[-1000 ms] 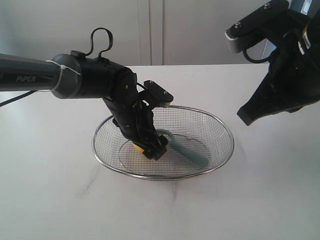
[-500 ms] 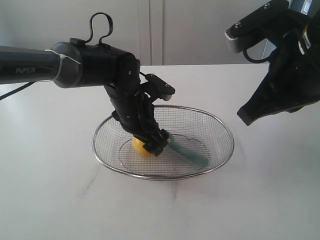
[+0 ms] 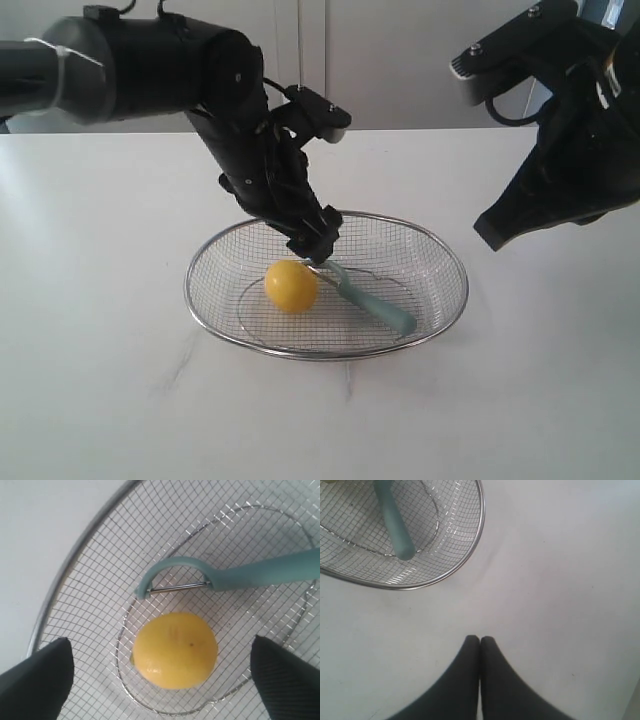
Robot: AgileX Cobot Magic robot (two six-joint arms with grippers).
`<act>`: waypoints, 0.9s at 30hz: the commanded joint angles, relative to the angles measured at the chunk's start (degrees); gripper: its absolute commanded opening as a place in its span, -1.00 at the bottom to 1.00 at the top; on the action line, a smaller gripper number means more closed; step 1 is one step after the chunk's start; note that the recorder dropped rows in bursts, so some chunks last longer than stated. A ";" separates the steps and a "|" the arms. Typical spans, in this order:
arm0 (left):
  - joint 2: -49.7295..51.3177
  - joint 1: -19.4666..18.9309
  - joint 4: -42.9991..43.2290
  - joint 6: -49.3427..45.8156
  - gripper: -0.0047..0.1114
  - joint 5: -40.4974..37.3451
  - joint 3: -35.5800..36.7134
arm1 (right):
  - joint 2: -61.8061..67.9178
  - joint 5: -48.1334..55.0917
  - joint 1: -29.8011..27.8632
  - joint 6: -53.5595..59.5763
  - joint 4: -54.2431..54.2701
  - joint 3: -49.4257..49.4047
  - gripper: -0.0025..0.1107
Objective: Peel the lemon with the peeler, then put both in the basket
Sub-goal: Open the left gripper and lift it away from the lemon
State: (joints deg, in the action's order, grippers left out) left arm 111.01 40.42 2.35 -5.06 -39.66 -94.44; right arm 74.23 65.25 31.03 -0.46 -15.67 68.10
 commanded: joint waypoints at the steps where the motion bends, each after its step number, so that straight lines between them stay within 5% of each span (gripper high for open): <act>1: -4.40 0.29 0.63 0.32 0.70 -2.26 -0.36 | -0.48 -0.53 -0.23 0.03 -0.23 -0.27 -0.96; 5: -7.40 0.29 2.35 0.56 0.45 -4.89 -0.36 | -0.48 -0.53 -0.23 0.03 -0.23 -0.27 -0.96; 19: -18.29 0.29 3.72 1.25 -0.87 -15.78 -0.26 | -0.48 -0.66 -0.23 0.03 -0.23 -0.27 -0.96; 27: -27.24 0.29 3.72 1.66 -0.92 -18.12 3.60 | -0.48 -0.66 -0.23 0.03 -0.23 -0.27 -0.96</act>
State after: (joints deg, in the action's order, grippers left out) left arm 87.63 40.42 6.40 -4.02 -56.34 -93.07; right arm 74.23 65.14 31.03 -0.46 -15.67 68.10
